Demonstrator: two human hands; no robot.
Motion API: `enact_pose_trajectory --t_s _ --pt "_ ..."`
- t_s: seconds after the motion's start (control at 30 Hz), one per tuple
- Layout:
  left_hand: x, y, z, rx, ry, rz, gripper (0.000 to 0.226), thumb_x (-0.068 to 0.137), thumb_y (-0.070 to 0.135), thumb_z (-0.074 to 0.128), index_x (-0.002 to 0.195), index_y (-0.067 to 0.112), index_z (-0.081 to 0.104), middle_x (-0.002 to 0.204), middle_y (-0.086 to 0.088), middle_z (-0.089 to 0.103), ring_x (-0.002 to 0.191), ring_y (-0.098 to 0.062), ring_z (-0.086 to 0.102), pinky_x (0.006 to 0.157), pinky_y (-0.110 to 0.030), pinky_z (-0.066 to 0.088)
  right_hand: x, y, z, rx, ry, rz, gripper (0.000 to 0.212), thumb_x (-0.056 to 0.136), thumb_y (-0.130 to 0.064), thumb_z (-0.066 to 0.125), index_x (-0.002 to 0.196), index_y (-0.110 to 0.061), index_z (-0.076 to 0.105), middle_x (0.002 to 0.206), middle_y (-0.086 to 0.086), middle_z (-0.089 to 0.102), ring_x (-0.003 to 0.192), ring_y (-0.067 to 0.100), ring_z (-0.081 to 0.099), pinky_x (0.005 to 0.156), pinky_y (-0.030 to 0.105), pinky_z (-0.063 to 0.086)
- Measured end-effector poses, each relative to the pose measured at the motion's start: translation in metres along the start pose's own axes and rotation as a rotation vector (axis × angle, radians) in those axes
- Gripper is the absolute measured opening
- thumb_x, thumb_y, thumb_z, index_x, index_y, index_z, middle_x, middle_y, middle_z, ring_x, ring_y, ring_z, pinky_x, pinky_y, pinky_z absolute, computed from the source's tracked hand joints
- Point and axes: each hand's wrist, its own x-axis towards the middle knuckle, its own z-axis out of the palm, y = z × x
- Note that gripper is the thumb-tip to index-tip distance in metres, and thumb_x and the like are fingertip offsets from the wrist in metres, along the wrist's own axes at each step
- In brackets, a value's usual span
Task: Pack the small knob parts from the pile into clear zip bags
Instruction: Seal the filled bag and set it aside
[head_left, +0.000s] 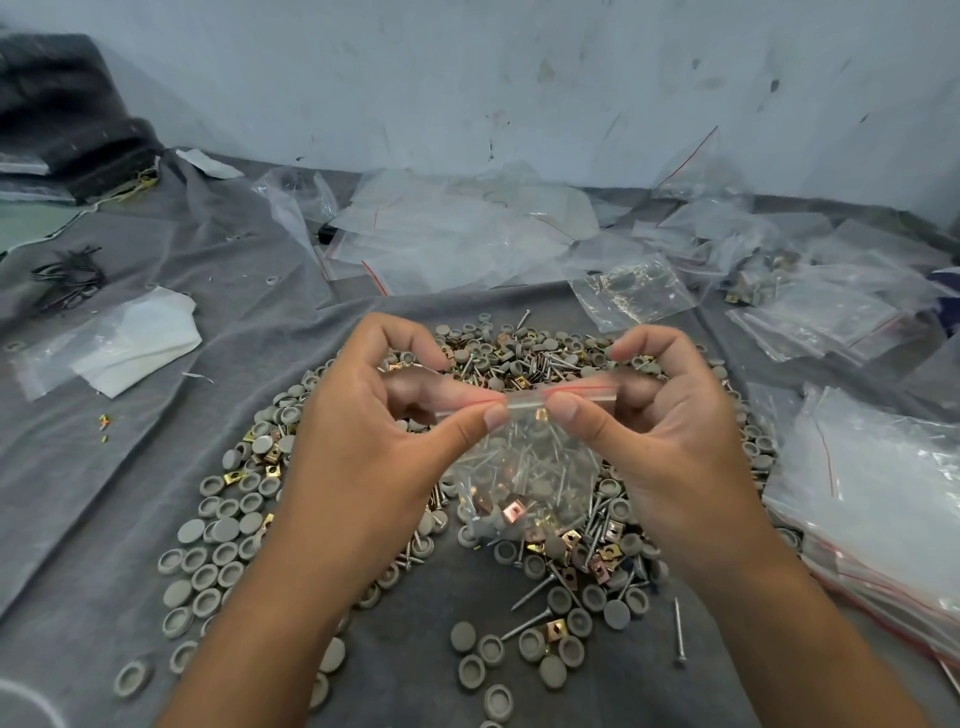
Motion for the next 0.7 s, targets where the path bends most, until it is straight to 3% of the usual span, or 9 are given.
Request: enact_pose_trajectory --t_s 0.1,0.2,0.3,0.37,0.43,0.57,0.63,0.7 --pt "0.000 0.001 -0.003 -0.034 -0.013 -0.056 0.048 0.067 0.039 0.090 0.092 0.029 0.050 0.086 0.000 0.079 0.079 -0.031 0.075 0.077 -0.063 0.056 0.001 0.000 0.001 0.029 -0.010 0.003 0.033 0.077 -0.028 0.082 0.094 -0.041 0.057 0.094 0.009 0.077 0.082 0.018 0.073 0.069 0.024 0.058" --pt "0.001 -0.001 -0.004 -0.073 -0.045 -0.102 0.043 0.070 0.034 0.089 0.096 0.033 0.055 0.091 -0.002 0.079 0.081 -0.034 0.074 0.077 -0.059 0.058 -0.001 0.001 0.004 0.005 -0.008 0.007 0.031 0.077 -0.032 0.082 0.095 -0.039 0.058 0.096 0.009 0.077 0.084 0.020 0.074 0.070 0.026 0.059" --pt "0.000 -0.002 0.002 -0.093 -0.062 -0.073 0.046 0.070 0.033 0.088 0.102 0.030 0.055 0.092 -0.002 0.078 0.079 -0.020 0.074 0.063 -0.031 0.058 -0.004 0.001 0.008 -0.011 -0.020 0.000 0.036 0.077 -0.042 0.085 0.098 -0.037 0.057 0.097 0.008 0.078 0.086 0.026 0.075 0.074 0.038 0.062" --pt "-0.001 -0.003 0.004 -0.096 -0.060 -0.059 0.043 0.071 0.032 0.087 0.100 0.032 0.055 0.090 -0.002 0.078 0.079 -0.015 0.074 0.062 -0.022 0.054 -0.005 0.000 0.008 -0.021 -0.021 0.006 0.039 0.073 -0.048 0.086 0.098 -0.039 0.057 0.096 0.008 0.078 0.085 0.032 0.074 0.075 0.049 0.059" --pt "-0.001 -0.002 0.004 -0.091 -0.068 -0.039 0.043 0.070 0.036 0.088 0.095 0.032 0.053 0.087 -0.003 0.078 0.079 -0.018 0.075 0.062 -0.023 0.054 -0.004 -0.002 0.005 -0.027 -0.020 0.029 0.040 0.071 -0.048 0.087 0.097 -0.041 0.057 0.093 0.008 0.079 0.082 0.033 0.073 0.074 0.046 0.056" --pt "0.000 0.001 0.001 -0.111 -0.043 -0.008 0.043 0.068 0.035 0.089 0.090 0.026 0.053 0.085 -0.003 0.079 0.079 -0.024 0.077 0.062 -0.026 0.058 -0.001 -0.004 -0.001 0.022 -0.029 0.053 0.035 0.073 -0.033 0.084 0.098 -0.035 0.060 0.087 0.007 0.079 0.076 0.016 0.074 0.067 0.023 0.058" --pt "0.000 0.002 -0.001 -0.127 -0.025 -0.029 0.038 0.068 0.035 0.089 0.091 0.031 0.059 0.088 -0.002 0.079 0.080 -0.029 0.076 0.064 -0.035 0.060 0.000 -0.005 -0.005 0.056 -0.020 0.065 0.034 0.077 -0.025 0.082 0.102 -0.025 0.060 0.084 0.006 0.078 0.077 0.014 0.074 0.067 0.021 0.057" --pt "0.001 0.002 -0.005 -0.136 -0.004 -0.050 0.036 0.068 0.037 0.091 0.090 0.033 0.063 0.088 -0.003 0.079 0.085 -0.035 0.075 0.073 -0.052 0.059 0.000 -0.006 -0.009 0.046 -0.028 0.072 0.029 0.078 -0.026 0.080 0.102 -0.026 0.063 0.082 0.004 0.078 0.078 0.014 0.075 0.068 0.021 0.058"
